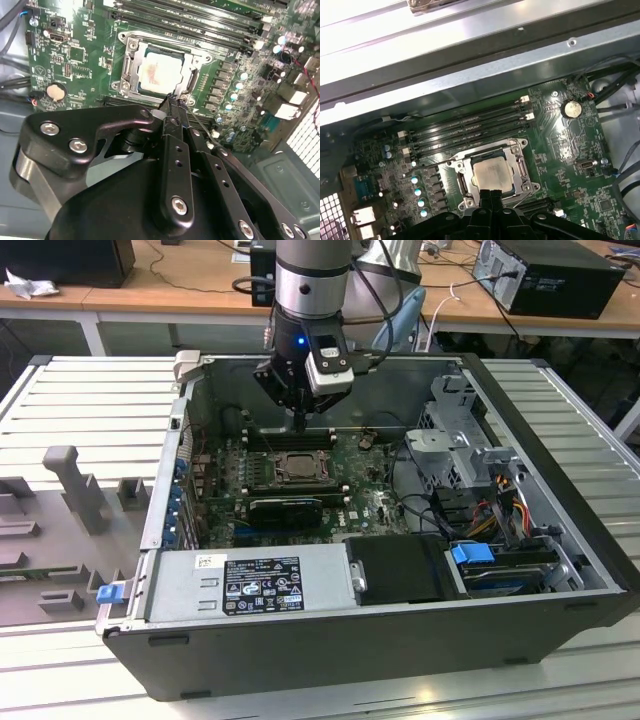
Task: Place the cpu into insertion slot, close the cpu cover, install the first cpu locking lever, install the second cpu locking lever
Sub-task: 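Install the first cpu locking lever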
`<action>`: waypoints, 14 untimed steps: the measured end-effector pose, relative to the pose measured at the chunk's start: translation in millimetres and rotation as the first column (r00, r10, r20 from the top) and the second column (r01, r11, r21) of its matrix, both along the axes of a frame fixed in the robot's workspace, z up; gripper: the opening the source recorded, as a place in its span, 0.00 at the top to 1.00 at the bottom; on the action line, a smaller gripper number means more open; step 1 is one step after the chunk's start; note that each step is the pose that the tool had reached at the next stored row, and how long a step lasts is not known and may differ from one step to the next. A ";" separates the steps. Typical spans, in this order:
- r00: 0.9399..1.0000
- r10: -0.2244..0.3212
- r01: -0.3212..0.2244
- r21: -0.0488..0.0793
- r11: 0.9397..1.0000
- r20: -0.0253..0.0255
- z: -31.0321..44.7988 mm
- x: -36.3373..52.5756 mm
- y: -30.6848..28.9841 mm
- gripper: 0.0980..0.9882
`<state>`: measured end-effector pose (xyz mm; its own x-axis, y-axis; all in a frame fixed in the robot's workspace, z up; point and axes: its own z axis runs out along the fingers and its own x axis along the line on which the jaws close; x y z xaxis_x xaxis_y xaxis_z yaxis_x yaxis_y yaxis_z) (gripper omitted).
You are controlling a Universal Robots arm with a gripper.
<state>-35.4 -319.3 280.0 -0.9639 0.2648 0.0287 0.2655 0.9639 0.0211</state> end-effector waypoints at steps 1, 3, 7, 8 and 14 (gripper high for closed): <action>1.000 0.008 -0.008 0.000 1.000 0.000 0.0 0.0 0.0 0.99; 1.000 0.027 -0.027 0.000 1.000 0.000 0.0 0.0 0.0 0.99; 0.997 0.078 -0.078 0.000 0.997 0.000 0.0 0.0 0.0 0.99; 0.995 0.096 -0.096 0.000 0.995 0.000 0.0 0.0 0.0 0.99; 0.984 0.178 -0.178 0.000 0.984 0.000 0.0 0.0 0.0 0.99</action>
<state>-35.4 -319.3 279.9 -0.9956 0.0888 0.0287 0.0894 0.9958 0.0211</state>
